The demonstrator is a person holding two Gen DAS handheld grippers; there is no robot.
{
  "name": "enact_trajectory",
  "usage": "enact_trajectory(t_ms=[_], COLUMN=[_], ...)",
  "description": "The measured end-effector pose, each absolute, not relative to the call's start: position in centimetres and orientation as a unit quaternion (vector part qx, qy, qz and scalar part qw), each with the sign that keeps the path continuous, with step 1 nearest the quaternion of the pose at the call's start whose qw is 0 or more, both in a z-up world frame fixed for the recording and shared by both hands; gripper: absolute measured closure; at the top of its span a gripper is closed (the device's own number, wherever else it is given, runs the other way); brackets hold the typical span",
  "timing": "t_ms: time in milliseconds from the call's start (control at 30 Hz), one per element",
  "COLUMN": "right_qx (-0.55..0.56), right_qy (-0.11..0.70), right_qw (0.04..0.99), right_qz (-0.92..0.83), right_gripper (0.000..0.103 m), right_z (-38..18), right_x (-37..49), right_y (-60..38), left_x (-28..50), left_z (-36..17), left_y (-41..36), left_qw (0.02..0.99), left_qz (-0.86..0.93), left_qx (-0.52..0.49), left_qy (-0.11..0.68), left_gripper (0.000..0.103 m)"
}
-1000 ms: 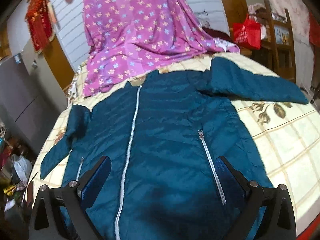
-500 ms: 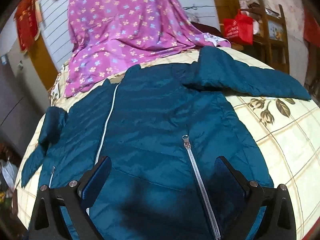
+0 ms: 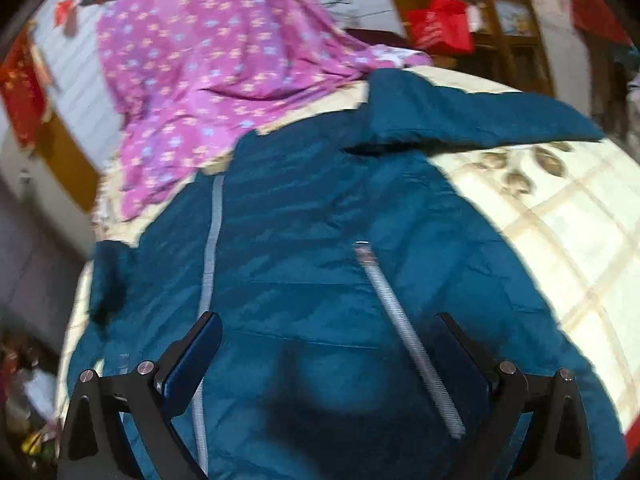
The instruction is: Fold large clothes
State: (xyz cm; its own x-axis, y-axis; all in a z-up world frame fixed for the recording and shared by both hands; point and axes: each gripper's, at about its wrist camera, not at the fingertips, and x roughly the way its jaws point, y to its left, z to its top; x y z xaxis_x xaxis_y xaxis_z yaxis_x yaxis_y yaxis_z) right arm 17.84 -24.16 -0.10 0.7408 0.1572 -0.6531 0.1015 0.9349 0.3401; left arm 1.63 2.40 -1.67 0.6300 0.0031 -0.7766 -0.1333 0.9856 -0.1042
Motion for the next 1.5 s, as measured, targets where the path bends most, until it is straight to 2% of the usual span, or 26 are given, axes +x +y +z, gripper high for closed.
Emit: enact_trajectory(t_ms=[167,533,833,1267,1500], right_qx=[0.160,0.144,0.060,0.067,0.040], right_qy=[0.348,0.396,0.325,0.336,0.357], right_qw=[0.923,0.905,0.943,0.938,0.931], right_qz=[0.013,0.060,0.043,0.056,0.059], right_gripper=[0.000,0.000,0.000,0.001,0.004], right_z=[0.5,-0.4,0.6,0.0,-0.3], right_x=[17.5,17.9,16.5,17.1,17.5], right_y=[-24.4,-22.4,-20.3,-21.0,-20.1], left_x=[1.6,1.5,1.5,1.5,1.5], left_z=[-1.7,-1.6,-1.7,-1.7,-1.7], left_y=[2.4,2.9,2.9,2.9,2.9], left_qw=[0.899,0.897,0.897,0.898,0.898], left_qz=[0.037,0.032,0.032,0.032,0.031], left_qx=[-0.078,-0.086,-0.085,-0.086,-0.087], left_qy=[0.428,0.432,0.432,0.431,0.431], left_gripper=[0.000,0.000,0.000,0.000,0.000])
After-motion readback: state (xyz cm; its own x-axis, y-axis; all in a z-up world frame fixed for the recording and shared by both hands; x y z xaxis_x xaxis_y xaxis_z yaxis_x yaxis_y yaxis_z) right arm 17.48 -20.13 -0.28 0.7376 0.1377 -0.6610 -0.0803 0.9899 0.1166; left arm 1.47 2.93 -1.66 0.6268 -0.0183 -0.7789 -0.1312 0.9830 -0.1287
